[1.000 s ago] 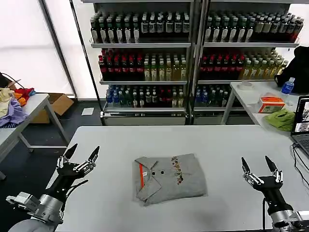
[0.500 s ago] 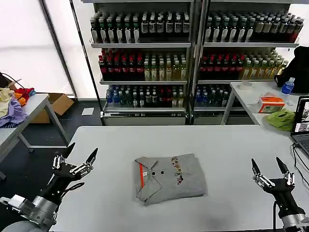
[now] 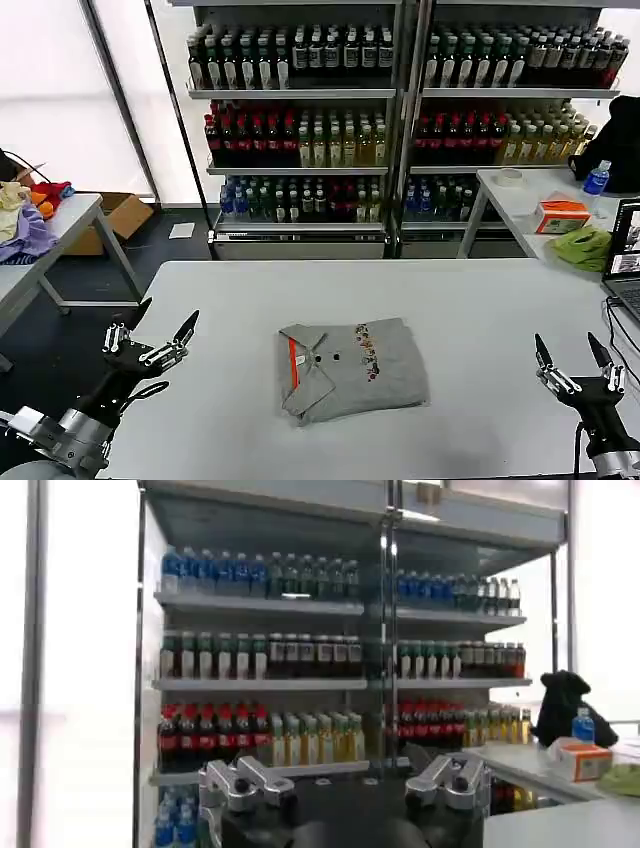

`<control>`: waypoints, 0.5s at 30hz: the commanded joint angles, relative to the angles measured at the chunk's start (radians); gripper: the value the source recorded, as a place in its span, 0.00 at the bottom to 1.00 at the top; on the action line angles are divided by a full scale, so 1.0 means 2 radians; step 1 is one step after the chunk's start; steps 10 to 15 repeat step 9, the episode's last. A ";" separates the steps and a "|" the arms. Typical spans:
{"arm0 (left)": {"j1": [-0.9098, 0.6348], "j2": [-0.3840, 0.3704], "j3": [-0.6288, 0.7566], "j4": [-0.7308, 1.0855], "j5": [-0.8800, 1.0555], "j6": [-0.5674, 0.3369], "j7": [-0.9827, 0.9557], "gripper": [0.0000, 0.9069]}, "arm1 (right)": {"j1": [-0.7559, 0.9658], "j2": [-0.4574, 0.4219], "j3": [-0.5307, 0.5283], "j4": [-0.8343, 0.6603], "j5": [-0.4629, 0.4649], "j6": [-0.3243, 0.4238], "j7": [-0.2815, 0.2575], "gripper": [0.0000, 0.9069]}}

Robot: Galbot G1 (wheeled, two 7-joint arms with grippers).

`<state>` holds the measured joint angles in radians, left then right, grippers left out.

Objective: Fold and organize the clothes.

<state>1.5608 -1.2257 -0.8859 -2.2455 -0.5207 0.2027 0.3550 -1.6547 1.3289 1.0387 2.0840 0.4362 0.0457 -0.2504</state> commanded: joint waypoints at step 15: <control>-0.013 0.004 -0.019 0.017 -0.038 0.012 0.007 1.00 | -0.002 0.015 0.007 -0.001 -0.007 0.002 0.002 1.00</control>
